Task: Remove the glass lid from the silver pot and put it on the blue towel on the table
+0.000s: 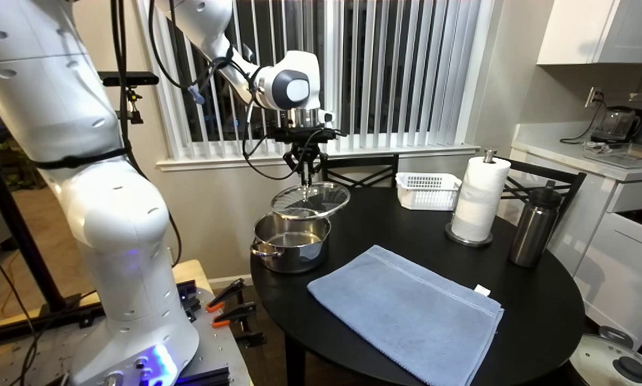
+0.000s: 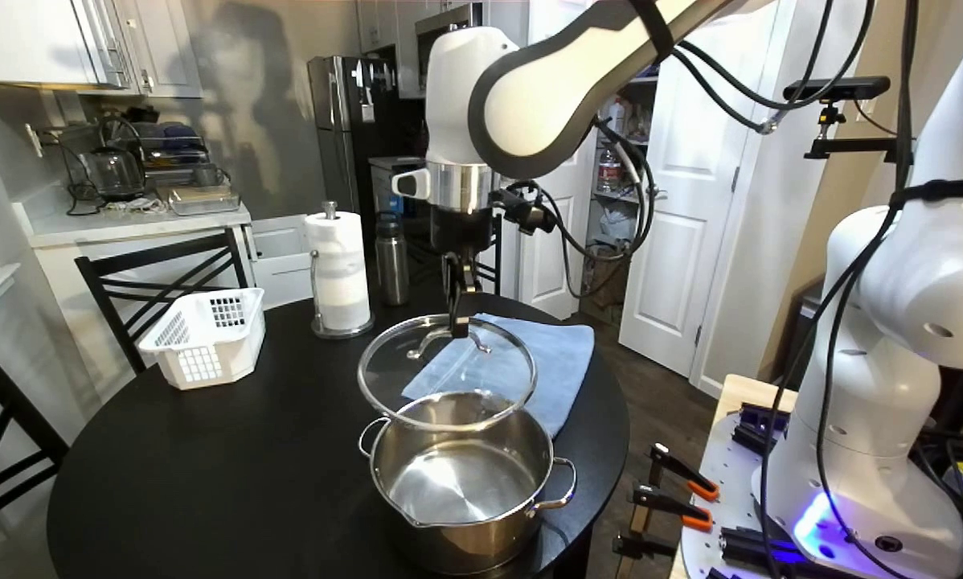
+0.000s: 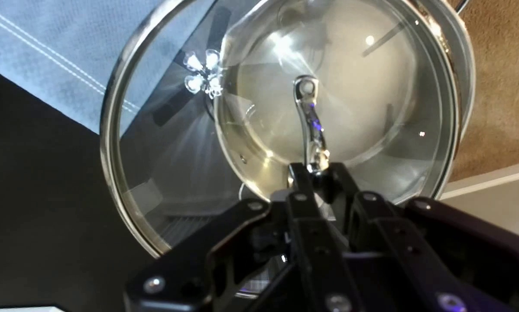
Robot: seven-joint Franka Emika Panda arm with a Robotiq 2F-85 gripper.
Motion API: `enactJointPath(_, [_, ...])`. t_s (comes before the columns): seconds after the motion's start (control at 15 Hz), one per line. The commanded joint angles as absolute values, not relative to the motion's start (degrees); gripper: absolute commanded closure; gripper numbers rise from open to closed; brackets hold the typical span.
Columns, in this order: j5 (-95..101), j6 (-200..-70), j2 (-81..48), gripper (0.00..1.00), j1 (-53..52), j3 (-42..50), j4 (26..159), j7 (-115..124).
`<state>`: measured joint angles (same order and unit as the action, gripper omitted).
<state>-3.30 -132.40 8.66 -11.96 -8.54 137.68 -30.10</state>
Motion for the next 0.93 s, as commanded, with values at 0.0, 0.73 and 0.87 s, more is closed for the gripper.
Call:
enactJointPath(0.0, [-4.4,-132.0,15.0,0.96,-9.4,-4.5,141.4,-29.4])
enactJointPath(0.73, [-7.5,-134.9,15.8,0.96,0.2,10.4,144.5,-29.5])
enactJointPath(0.87, [-6.2,-138.0,13.7,0.96,1.4,11.1,143.6,-29.2])
